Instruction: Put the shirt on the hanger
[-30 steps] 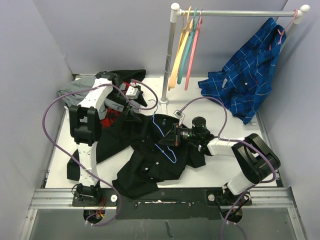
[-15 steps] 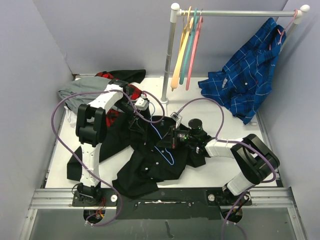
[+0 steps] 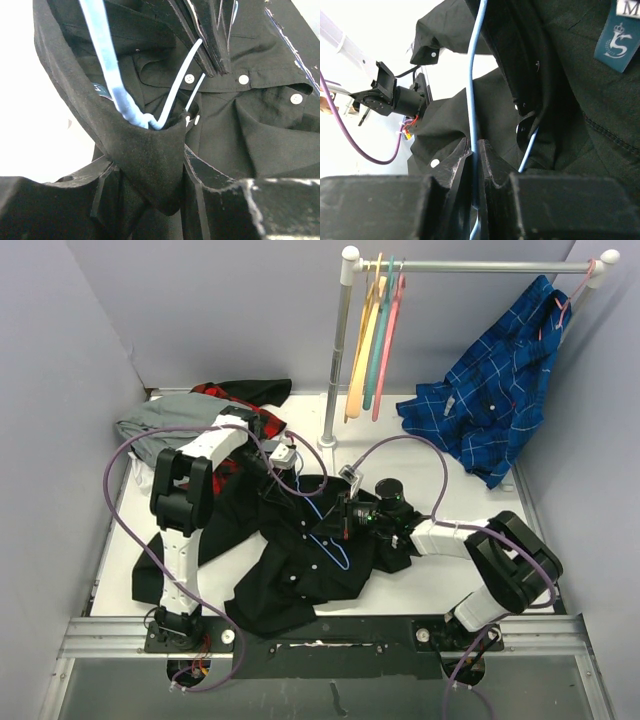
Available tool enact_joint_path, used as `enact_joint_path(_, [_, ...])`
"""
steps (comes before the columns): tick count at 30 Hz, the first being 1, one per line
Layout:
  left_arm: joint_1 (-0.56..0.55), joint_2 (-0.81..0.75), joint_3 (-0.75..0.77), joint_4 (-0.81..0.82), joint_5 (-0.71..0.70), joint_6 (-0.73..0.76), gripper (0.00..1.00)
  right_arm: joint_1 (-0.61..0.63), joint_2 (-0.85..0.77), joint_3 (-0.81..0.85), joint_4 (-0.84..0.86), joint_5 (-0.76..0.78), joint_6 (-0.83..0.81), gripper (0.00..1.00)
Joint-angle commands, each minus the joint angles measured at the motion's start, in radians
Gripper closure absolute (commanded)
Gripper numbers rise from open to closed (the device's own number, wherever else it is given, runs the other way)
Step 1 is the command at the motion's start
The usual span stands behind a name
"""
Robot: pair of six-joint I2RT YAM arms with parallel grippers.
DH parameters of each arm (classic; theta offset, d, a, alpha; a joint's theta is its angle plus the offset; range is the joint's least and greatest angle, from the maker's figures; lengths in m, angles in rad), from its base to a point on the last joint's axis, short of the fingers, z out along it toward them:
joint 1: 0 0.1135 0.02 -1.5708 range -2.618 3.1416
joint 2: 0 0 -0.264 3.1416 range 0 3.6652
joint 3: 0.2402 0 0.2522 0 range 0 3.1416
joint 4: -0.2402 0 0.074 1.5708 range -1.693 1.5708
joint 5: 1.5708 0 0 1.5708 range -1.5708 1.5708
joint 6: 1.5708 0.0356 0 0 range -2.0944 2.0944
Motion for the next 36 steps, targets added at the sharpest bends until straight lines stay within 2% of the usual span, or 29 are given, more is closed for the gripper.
enact_joint_path(1, [-0.005, -0.142, -0.024, -0.128, 0.101, 0.093, 1.00, 0.005, -0.067, 0.053, -0.059, 0.091, -0.041, 1.00])
enact_joint_path(2, [-0.003, -0.158, -0.040, -0.128, 0.100, 0.127, 1.00, 0.004, -0.083, 0.065, -0.114, 0.102, -0.059, 0.98])
enact_joint_path(5, [0.009, -0.194, -0.062, -0.129, 0.095, 0.184, 1.00, 0.005, -0.198, 0.103, -0.337, 0.175, -0.148, 0.77])
enact_joint_path(6, [0.015, -0.201, -0.062, -0.129, 0.095, 0.184, 1.00, 0.005, -0.243, 0.110, -0.390, 0.198, -0.160, 0.72])
enact_joint_path(7, [0.020, -0.207, -0.061, -0.129, 0.092, 0.184, 1.00, 0.005, -0.290, 0.112, -0.432, 0.225, -0.161, 0.63])
enact_joint_path(8, [0.026, -0.213, -0.063, -0.129, 0.093, 0.185, 1.00, 0.005, -0.342, 0.110, -0.466, 0.264, -0.152, 0.46])
enact_joint_path(10, [0.038, -0.218, -0.063, -0.129, 0.107, 0.174, 1.00, 0.008, -0.442, 0.105, -0.546, 0.331, -0.138, 0.22])
enact_joint_path(12, [0.044, -0.222, -0.068, -0.129, 0.118, 0.161, 1.00, 0.011, -0.530, 0.098, -0.630, 0.386, -0.133, 0.02])
enact_joint_path(13, [0.045, -0.226, -0.072, -0.129, 0.125, 0.159, 1.00, 0.013, -0.573, 0.094, -0.685, 0.408, -0.133, 0.00])
enact_joint_path(17, [0.048, -0.241, -0.077, -0.128, 0.164, 0.135, 1.00, 0.018, -0.734, 0.070, -0.841, 0.492, -0.110, 0.00])
enact_joint_path(20, [0.048, -0.245, -0.047, -0.128, 0.184, 0.079, 1.00, 0.019, -0.814, 0.023, -0.887, 0.519, -0.068, 0.05])
enact_joint_path(23, [0.048, -0.260, -0.024, -0.128, 0.188, 0.052, 1.00, 0.036, -0.828, -0.003, -0.883, 0.551, -0.042, 0.13])
enact_joint_path(29, [0.046, -0.283, -0.008, -0.127, 0.192, 0.023, 1.00, 0.078, -0.695, 0.022, -0.820, 0.658, -0.070, 0.21])
enact_joint_path(36, [0.048, -0.293, -0.013, -0.127, 0.187, 0.006, 1.00, 0.072, -0.506, 0.046, -0.635, 0.662, -0.095, 0.32])
